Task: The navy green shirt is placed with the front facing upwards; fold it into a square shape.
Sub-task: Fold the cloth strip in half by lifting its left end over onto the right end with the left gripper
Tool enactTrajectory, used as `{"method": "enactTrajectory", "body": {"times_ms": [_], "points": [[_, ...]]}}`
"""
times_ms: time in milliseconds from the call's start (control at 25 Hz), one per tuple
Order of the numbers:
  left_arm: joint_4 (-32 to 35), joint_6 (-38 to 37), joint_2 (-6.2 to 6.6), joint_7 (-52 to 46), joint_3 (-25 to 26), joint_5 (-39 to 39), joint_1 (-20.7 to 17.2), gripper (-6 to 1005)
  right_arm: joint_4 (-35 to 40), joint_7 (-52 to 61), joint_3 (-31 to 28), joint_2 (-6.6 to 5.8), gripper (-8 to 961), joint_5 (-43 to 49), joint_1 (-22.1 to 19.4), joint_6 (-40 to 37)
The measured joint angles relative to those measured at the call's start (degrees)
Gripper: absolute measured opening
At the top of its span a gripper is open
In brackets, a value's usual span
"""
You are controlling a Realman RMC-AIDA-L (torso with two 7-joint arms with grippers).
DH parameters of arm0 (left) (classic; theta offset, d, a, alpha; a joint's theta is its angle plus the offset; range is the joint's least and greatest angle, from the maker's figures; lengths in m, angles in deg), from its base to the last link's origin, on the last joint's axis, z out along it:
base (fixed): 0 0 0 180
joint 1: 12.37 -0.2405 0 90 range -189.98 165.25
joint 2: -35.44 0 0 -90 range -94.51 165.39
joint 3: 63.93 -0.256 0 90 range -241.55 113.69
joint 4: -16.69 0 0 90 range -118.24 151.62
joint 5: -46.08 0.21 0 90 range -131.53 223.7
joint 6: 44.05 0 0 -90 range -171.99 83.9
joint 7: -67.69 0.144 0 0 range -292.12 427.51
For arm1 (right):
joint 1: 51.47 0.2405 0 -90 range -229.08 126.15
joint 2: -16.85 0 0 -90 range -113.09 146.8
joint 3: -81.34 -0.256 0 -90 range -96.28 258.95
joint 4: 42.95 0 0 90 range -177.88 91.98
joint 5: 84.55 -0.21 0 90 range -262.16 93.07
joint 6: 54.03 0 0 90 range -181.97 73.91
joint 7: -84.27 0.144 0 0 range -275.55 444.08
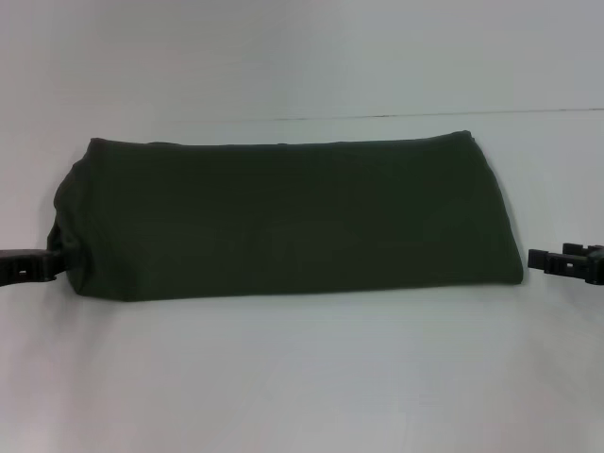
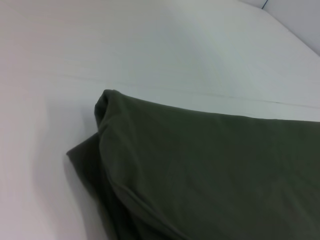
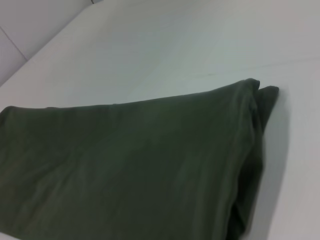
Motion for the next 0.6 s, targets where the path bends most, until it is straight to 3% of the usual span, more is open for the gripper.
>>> {"method": "enactTrajectory", "body": {"times_ms": [600], "points": [[-0.50,0.09,0.05,0.85,0.04,-0.70,0.11,28,-1.69,1.62,0.25,2.39,834,3.87,3.81,2.69]]}}
